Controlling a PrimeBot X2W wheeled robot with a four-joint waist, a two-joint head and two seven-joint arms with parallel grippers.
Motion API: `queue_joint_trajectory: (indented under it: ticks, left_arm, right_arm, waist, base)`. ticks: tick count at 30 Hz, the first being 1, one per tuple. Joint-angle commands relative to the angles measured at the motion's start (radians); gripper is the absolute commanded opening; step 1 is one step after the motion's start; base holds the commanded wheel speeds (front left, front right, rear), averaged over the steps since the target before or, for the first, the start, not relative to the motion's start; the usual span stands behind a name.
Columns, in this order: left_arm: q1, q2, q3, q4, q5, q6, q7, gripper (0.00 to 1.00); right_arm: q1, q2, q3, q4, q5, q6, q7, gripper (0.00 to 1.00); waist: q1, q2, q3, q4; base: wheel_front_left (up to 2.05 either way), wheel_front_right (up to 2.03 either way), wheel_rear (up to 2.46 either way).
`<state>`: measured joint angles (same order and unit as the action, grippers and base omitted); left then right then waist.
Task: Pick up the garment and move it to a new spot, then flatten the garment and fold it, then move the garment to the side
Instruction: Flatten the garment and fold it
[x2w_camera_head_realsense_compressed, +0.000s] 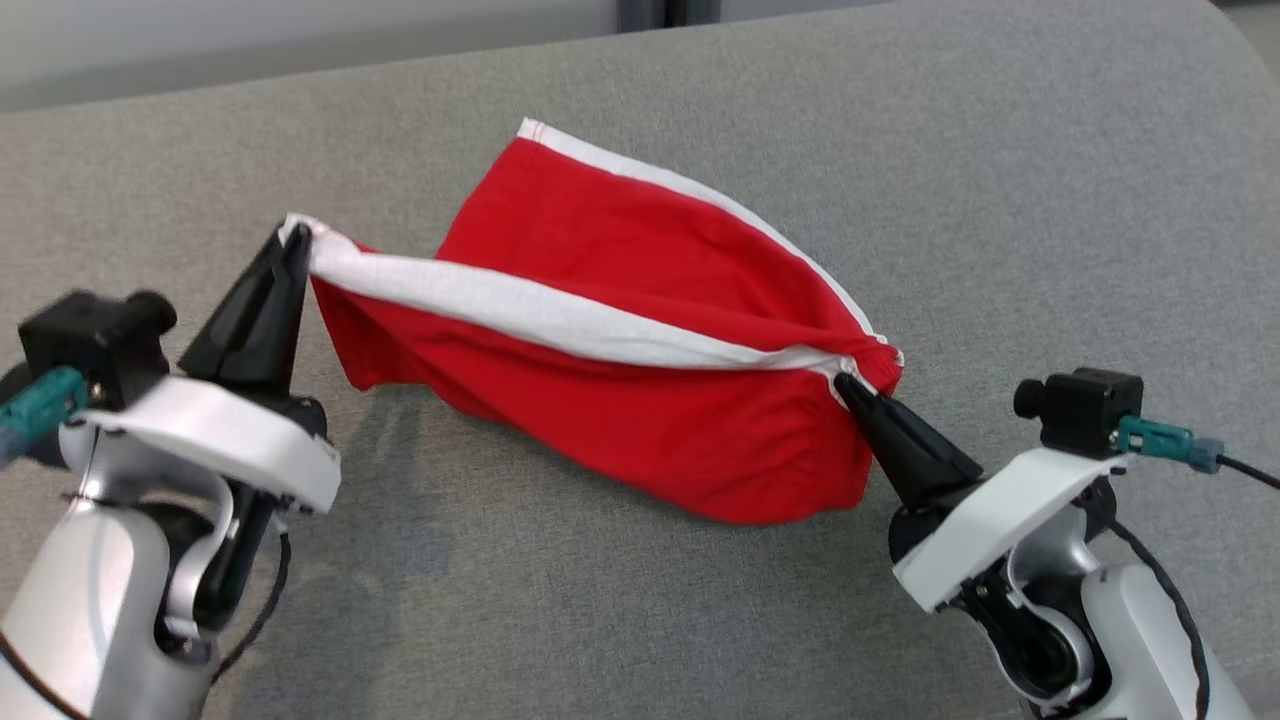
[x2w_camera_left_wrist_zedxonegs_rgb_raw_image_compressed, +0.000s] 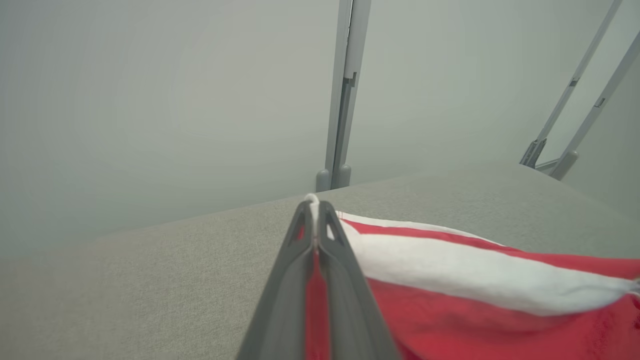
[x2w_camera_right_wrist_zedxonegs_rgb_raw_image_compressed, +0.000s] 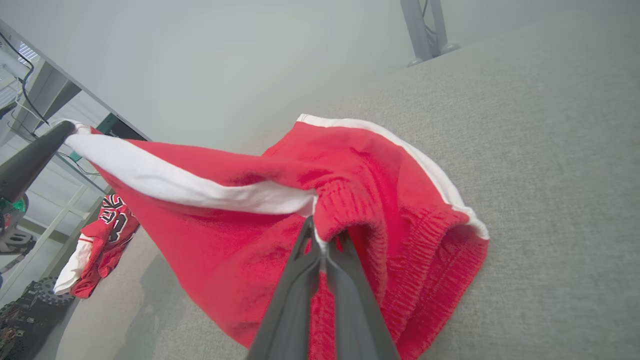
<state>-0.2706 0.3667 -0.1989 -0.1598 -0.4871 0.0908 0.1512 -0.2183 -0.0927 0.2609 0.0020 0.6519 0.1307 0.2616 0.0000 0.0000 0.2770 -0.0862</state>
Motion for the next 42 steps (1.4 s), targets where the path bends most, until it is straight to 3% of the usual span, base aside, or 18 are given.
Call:
queue_joint_trajectory:
  ticks: [1, 7, 13, 28, 29, 30, 31, 32, 38, 42]
  left_arm:
    - [-0.050, 0.004, -0.002, 0.031, -0.005, -0.016, 0.004, 0.00]
    - [-0.300, 0.005, -0.039, 0.236, 0.012, -0.086, 0.021, 0.00]
    - [-0.532, -0.034, -0.084, 0.513, 0.030, -0.145, -0.009, 0.00]
    - [-0.800, -0.108, -0.139, 0.956, 0.051, -0.186, -0.084, 0.00]
    - [-0.808, -0.111, -0.143, 0.977, 0.048, -0.188, -0.090, 0.21]
    - [-0.812, -0.114, -0.147, 0.998, 0.047, -0.191, -0.095, 0.58]
    - [-0.815, -0.115, -0.151, 1.012, 0.048, -0.194, -0.107, 0.87]
    - [-0.816, -0.118, -0.153, 1.025, 0.046, -0.197, -0.121, 1.00]
    - [-0.788, -0.121, -0.167, 1.045, 0.056, -0.205, -0.231, 1.00]
    - [-0.739, -0.107, -0.167, 1.022, 0.068, -0.187, -0.332, 1.00]
  right_arm:
    - [-0.033, 0.002, 0.002, 0.016, -0.005, 0.000, -0.016, 0.00]
    - [-0.169, 0.024, 0.020, 0.102, 0.008, 0.000, -0.086, 0.00]
    - [-0.248, 0.036, 0.039, 0.175, 0.061, 0.000, -0.168, 0.00]
    - [-0.343, 0.039, 0.131, 0.278, 0.152, 0.000, -0.283, 0.00]
    - [-0.348, 0.039, 0.139, 0.285, 0.155, 0.000, -0.287, 0.19]
    - [-0.353, 0.039, 0.145, 0.290, 0.154, 0.000, -0.296, 0.42]
    - [-0.356, 0.040, 0.151, 0.296, 0.150, 0.000, -0.303, 0.86]
    - [-0.356, 0.038, 0.154, 0.301, 0.145, 0.000, -0.309, 1.00]
    - [-0.321, 0.005, 0.169, 0.305, 0.099, 0.000, -0.343, 1.00]
    - [-0.273, -0.027, 0.160, 0.279, 0.034, 0.000, -0.378, 1.00]
  waist:
    - [0.0000, 0.0000, 0.067, -0.029]
    - [0.0000, 0.0000, 0.175, -0.066]
    - [0.0000, 0.0000, 0.242, -0.117]
    - [0.0000, 0.0000, 0.288, -0.183]
    - [0.0000, 0.0000, 0.288, -0.184]
    - [0.0000, 0.0000, 0.289, -0.185]
    - [0.0000, 0.0000, 0.289, -0.185]
    - [0.0000, 0.0000, 0.289, -0.184]
    - [0.0000, 0.0000, 0.273, -0.168]
    - [0.0000, 0.0000, 0.248, -0.148]
  base:
    - [0.00, 0.00, 0.00]
    - [0.00, 0.00, 0.00]
    - [0.00, 0.00, 0.00]
    - [0.00, 0.00, 0.00]
    - [0.00, 0.00, 0.00]
    - [0.00, 0.00, 0.00]
    - [0.00, 0.00, 0.00]
    - [0.00, 0.00, 0.00]
    - [0.00, 0.00, 0.00]
    - [0.00, 0.00, 0.00]
